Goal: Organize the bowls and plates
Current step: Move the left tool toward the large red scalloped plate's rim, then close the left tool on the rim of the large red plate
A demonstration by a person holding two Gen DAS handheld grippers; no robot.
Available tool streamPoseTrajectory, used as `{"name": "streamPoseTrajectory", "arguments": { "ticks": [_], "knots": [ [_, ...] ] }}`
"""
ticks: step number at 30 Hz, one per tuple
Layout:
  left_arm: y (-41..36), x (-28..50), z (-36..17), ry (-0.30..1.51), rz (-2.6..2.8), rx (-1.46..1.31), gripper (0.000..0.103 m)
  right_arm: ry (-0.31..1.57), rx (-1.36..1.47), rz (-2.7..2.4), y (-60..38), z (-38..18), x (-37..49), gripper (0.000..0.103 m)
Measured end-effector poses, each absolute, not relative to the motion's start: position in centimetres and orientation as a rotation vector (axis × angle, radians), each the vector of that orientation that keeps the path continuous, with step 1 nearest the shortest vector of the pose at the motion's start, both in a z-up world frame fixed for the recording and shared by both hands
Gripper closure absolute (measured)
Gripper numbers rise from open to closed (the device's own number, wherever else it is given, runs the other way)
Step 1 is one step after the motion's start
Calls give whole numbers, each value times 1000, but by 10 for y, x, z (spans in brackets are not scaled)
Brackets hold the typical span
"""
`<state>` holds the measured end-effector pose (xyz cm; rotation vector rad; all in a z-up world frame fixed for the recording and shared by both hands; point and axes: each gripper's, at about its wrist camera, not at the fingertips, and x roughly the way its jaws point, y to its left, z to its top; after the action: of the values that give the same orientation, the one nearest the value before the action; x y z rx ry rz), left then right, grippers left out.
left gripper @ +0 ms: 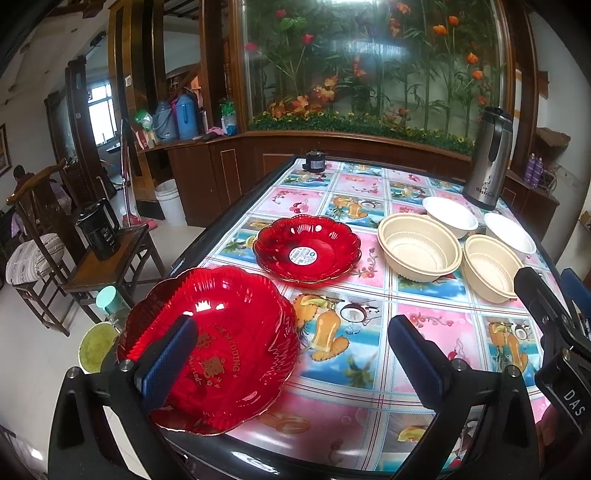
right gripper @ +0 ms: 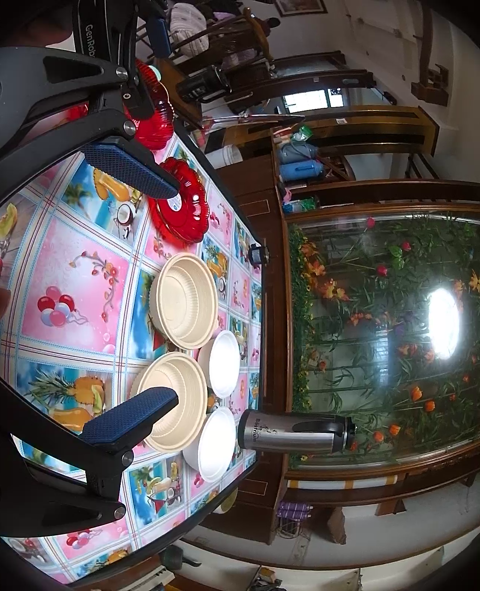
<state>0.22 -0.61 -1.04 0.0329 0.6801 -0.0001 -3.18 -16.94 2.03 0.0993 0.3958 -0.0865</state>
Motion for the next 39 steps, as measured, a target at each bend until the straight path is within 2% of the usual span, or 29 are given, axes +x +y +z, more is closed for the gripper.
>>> {"name": "streamPoseTrajectory", "arguments": {
  "ticks": [21,39],
  "knots": [
    [-1,11,-22,711,15,51,0,445,102,-73,-171,11,-20,0],
    [58,-1,-26,742,139,19,0,440,26,62,-113,24,-4,0]
  ]
}}
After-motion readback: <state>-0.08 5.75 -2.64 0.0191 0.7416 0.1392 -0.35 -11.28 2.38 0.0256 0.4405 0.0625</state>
